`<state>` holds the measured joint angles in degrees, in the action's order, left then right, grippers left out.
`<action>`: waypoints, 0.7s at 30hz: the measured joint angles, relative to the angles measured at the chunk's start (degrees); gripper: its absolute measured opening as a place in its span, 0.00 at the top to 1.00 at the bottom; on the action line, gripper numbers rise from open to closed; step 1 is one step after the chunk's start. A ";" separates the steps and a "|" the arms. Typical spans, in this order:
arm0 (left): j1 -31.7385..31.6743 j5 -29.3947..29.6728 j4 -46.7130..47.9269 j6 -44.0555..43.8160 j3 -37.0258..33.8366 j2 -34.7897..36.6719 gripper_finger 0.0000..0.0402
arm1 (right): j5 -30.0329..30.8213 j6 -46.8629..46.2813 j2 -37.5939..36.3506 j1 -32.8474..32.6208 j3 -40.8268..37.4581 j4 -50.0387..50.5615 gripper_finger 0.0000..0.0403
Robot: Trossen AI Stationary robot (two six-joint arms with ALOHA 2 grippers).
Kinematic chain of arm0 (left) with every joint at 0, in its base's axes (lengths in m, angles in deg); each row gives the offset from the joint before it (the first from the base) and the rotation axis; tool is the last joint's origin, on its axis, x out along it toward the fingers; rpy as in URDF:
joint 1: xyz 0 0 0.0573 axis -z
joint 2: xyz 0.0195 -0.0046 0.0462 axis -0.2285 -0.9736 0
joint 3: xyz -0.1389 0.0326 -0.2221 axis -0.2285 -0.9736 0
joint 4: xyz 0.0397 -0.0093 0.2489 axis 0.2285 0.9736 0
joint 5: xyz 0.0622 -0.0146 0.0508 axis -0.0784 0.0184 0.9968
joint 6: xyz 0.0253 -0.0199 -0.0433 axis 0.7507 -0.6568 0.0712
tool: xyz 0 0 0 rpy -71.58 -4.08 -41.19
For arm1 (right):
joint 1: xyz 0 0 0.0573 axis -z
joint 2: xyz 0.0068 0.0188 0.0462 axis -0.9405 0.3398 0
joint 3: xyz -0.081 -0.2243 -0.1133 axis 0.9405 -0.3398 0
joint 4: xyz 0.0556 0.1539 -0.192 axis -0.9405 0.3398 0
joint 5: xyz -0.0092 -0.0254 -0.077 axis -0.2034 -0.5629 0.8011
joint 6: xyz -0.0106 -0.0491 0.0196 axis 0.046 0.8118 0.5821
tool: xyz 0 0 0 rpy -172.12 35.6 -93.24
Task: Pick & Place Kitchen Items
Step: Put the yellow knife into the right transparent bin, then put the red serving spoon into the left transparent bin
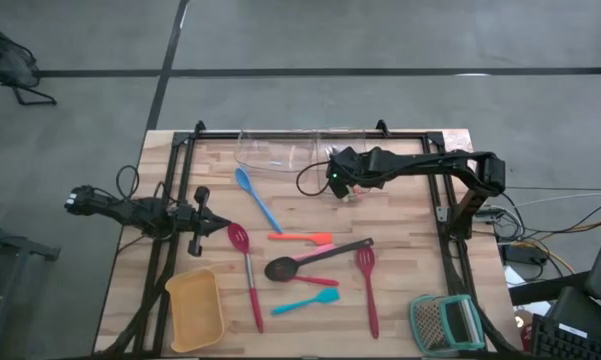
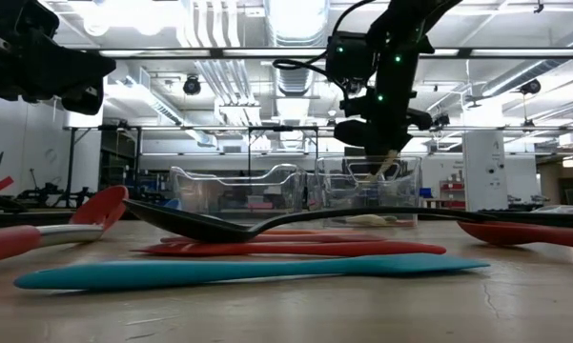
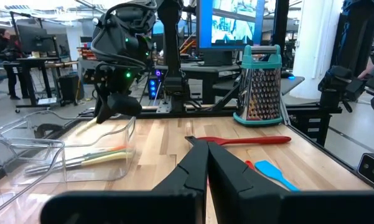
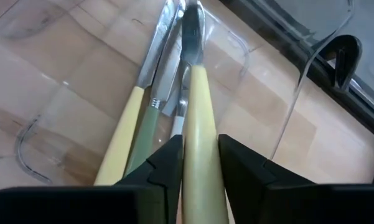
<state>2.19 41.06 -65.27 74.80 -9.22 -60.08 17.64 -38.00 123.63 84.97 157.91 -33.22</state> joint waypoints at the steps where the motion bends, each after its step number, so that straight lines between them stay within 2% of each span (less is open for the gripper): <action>1: 0.02 -0.01 0.00 0.00 0.01 0.00 0.97 | 0.00 0.01 0.00 0.00 -0.06 -0.12 0.73; 12: 0.01 -0.01 0.00 0.01 0.01 0.00 0.97 | 0.45 1.13 -0.01 -0.49 0.28 -0.86 0.64; 21: 0.00 -0.01 -0.02 0.00 -0.01 0.02 0.97 | 0.74 4.90 -0.28 -3.75 2.86 -1.28 0.57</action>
<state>2.19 41.05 -65.29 74.80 -9.23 -60.06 18.39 -33.10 123.34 81.21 160.77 -34.50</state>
